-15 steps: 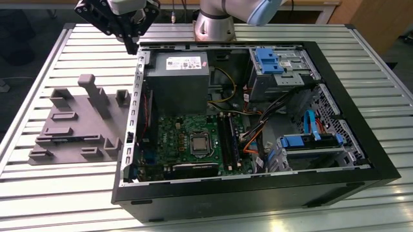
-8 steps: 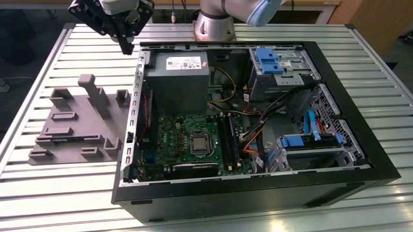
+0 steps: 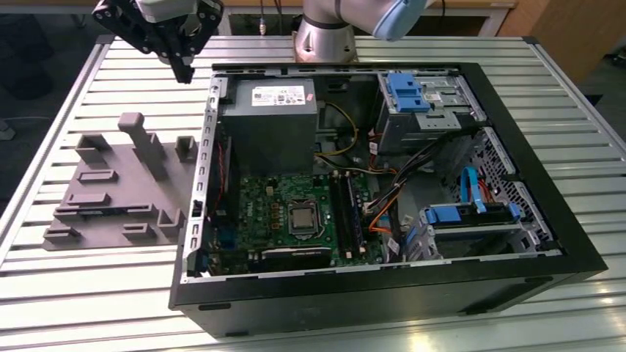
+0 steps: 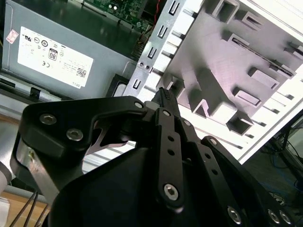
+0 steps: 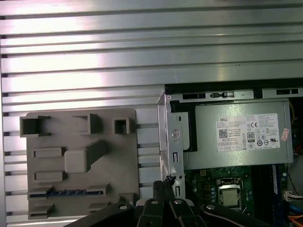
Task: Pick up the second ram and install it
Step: 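Reach for the second ram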
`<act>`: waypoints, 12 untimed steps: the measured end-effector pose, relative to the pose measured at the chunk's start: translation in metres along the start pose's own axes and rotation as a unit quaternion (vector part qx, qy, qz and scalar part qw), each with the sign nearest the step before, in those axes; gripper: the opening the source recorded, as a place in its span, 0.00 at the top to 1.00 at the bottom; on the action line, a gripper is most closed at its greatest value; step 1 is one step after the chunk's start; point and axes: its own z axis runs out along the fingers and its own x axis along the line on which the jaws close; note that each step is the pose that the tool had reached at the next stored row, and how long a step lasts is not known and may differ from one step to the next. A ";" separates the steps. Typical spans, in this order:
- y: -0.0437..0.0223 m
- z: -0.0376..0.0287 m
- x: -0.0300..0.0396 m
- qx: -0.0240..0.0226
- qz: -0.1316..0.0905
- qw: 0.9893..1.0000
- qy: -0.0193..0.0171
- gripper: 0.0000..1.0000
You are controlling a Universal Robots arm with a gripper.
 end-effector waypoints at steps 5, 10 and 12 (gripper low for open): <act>-0.0005 -0.0002 0.0067 0.000 0.000 1.000 0.000 0.89; -0.0010 -0.0003 0.0134 0.000 0.000 1.000 0.000 0.89; -0.0012 -0.0004 0.0160 0.000 0.000 1.000 0.000 0.89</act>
